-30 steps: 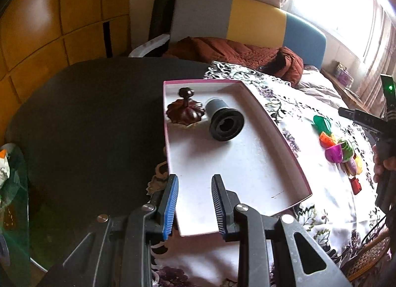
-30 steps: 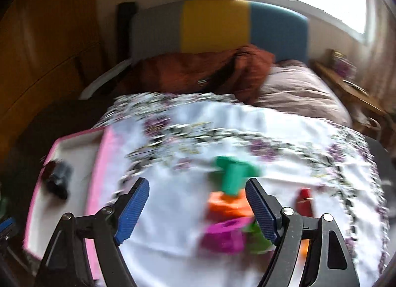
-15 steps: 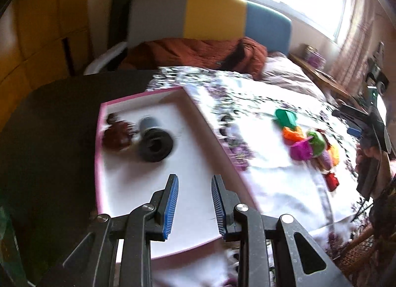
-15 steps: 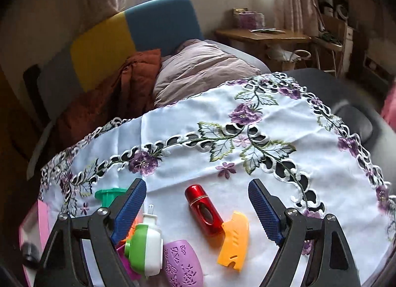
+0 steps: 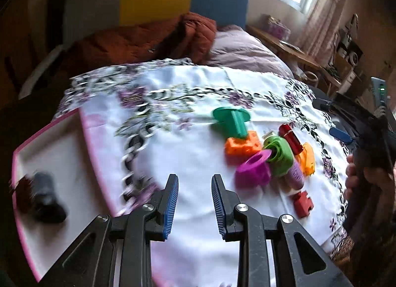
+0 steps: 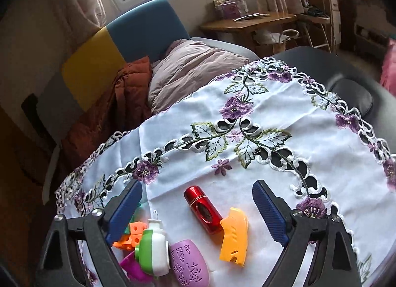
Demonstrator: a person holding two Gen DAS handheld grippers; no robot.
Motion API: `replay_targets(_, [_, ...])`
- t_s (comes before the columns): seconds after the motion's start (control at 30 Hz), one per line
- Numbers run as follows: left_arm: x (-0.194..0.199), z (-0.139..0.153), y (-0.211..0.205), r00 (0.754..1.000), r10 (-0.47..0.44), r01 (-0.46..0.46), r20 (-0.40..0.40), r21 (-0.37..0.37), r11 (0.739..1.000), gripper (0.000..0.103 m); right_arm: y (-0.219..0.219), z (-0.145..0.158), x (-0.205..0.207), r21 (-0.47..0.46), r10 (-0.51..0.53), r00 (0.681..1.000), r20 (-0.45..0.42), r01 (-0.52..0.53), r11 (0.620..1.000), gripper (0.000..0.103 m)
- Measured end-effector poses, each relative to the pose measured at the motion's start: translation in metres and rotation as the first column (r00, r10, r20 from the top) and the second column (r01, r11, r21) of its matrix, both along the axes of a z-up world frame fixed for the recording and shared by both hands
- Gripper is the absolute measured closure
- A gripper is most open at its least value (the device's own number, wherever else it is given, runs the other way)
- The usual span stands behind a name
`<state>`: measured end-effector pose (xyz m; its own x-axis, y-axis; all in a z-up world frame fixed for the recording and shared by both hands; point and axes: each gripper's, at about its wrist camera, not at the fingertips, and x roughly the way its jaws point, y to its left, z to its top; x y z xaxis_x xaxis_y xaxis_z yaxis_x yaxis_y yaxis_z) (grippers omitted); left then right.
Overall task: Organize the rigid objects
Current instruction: 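Close the left gripper on the green spool-shaped piece, then carry the green piece toward the tray with the left gripper while the right grasps the magenta funnel cup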
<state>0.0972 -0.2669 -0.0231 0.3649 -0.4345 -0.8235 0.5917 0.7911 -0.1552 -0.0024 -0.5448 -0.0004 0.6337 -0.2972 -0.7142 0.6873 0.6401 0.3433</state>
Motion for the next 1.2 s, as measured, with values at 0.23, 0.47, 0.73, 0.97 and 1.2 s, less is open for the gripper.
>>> replay_targets(0.23, [0.030, -0.016, -0.063, 0.995, -0.080, 0.080, -0.065, -0.005, 0.997, 0.076, -0.009, -0.002, -0.002, 0.068, -0.009, 1.000, 0.025, 0.008, 0.998, 0.009])
replay_targets(0.47, [0.058, -0.033, -0.110, 0.983, -0.117, 0.115, -0.141, -0.023, 0.993, 0.066, -0.010, -0.006, 0.000, 0.114, 0.012, 0.999, 0.039, -0.016, 0.993, 0.009])
replay_targets(0.73, [0.085, -0.068, -0.144, 0.969, -0.084, 0.091, -0.232, 0.017, 0.996, 0.071, -0.012, -0.006, 0.000, 0.136, 0.011, 0.998, 0.055, -0.018, 0.991, 0.008])
replay_targets(0.97, [0.088, -0.052, -0.112, 0.986, -0.047, 0.040, -0.158, -0.047, 0.998, 0.073, -0.009, -0.009, 0.006, 0.125, 0.041, 0.999, 0.031, -0.045, 0.991, 0.008])
replay_targets(1.2, [0.056, -0.026, -0.062, 0.998, -0.026, 0.021, -0.064, -0.069, 0.997, 0.073, -0.008, -0.018, 0.011, 0.143, 0.065, 0.998, -0.006, -0.063, 0.988, 0.008])
